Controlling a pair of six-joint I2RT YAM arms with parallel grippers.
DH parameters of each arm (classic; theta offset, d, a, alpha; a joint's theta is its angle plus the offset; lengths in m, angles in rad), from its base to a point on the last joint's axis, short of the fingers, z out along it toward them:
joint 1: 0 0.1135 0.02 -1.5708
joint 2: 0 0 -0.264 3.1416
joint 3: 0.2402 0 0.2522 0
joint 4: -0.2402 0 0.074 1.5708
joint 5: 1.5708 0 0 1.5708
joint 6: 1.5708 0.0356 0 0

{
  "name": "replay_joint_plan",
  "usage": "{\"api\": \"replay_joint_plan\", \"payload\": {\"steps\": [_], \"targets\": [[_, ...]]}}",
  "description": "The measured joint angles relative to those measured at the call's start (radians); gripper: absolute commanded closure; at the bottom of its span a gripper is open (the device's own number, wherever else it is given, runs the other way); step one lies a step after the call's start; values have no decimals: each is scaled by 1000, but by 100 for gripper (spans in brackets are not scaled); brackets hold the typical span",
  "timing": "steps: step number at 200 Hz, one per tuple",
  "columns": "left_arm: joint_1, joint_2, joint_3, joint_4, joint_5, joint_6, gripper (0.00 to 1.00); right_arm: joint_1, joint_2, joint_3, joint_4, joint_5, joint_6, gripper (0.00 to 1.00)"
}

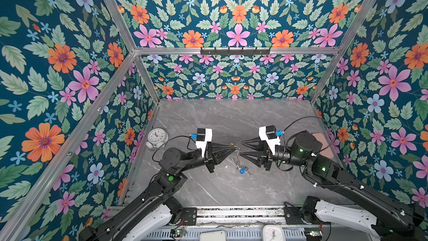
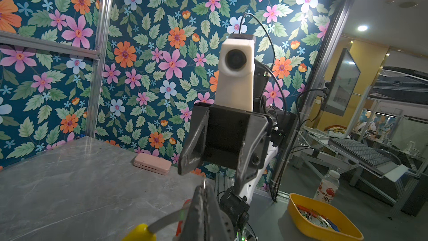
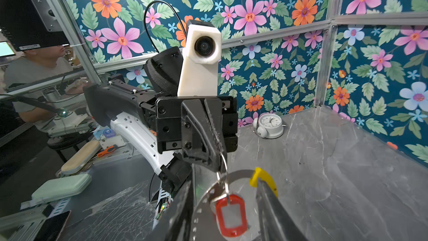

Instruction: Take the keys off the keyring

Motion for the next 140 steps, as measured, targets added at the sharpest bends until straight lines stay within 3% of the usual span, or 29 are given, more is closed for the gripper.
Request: {"api": "replay_joint_plan", "payload": {"steps": [114, 140], "targets": [[0, -10, -18, 37, 9, -25, 100, -1, 16, 0, -33, -47, -3, 100], [0, -11, -19, 45, 8, -29, 100, -1, 16, 0, -36, -51, -8, 100]]}}
